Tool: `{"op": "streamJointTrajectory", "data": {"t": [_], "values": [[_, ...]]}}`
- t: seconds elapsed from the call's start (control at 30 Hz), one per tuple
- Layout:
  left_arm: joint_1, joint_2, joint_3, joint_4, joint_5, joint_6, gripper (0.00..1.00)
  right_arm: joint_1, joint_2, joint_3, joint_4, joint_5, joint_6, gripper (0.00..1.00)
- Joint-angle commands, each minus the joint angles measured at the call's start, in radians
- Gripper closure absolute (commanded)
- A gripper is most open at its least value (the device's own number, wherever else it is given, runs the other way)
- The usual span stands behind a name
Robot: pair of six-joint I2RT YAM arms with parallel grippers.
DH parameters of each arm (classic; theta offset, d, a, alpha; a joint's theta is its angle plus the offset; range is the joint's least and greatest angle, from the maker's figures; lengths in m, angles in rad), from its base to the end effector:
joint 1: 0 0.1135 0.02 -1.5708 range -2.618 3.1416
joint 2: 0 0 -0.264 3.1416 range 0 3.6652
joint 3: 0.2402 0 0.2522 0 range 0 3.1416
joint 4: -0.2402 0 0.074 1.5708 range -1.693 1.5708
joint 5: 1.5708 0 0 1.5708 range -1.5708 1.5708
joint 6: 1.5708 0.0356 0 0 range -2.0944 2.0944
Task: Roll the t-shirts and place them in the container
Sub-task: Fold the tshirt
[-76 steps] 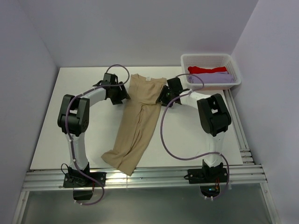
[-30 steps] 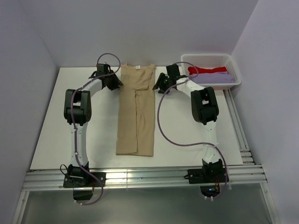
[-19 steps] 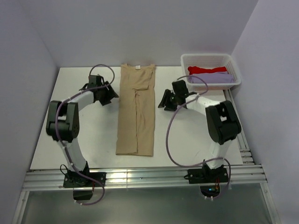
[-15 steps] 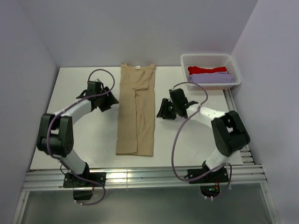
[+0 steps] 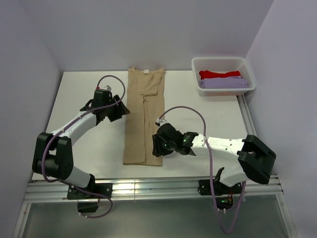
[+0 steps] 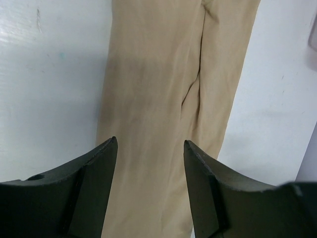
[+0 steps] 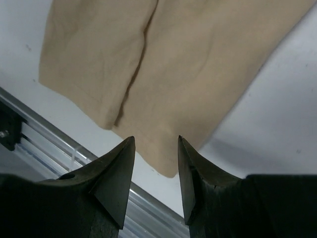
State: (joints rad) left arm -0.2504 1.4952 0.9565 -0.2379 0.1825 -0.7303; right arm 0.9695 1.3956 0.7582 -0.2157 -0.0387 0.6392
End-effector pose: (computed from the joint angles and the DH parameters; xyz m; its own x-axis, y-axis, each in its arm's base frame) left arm 0.3073 -0.0853 0.2262 -0.7521 -0.4848 -0.4465 -0.1780 0.8017 -0.5706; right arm 0.1565 0.2305 0.1934 -0.8422 -0.1738 -0.5104 -0.4186 0.8074 0.4157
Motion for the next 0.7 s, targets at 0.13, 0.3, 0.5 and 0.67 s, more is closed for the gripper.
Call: {"op": "streamJointTrajectory", "data": {"t": [0.13, 0.3, 0.5, 0.67], "values": [[-0.059, -0.032, -0.058, -0.066, -0.043, 0.005, 0.4, 0.124, 0.04, 0.027, -0.119, 0.171, 0.103, 0.54], [-0.085, -0.114, -0.143, -0.103, -0.075, -0.003, 0.41, 0.149, 0.077, 0.029, -0.142, 0.184, 0.14, 0.57], [-0.102, -0.249, -0.269, -0.153, -0.086, -0.026, 0.44, 0.152, 0.08, -0.029, -0.102, 0.168, 0.178, 0.7], [-0.154, -0.315, -0.334, -0.161, -0.083, -0.099, 0.49, 0.152, 0.002, -0.091, -0.082, 0.165, 0.218, 0.95]]}}
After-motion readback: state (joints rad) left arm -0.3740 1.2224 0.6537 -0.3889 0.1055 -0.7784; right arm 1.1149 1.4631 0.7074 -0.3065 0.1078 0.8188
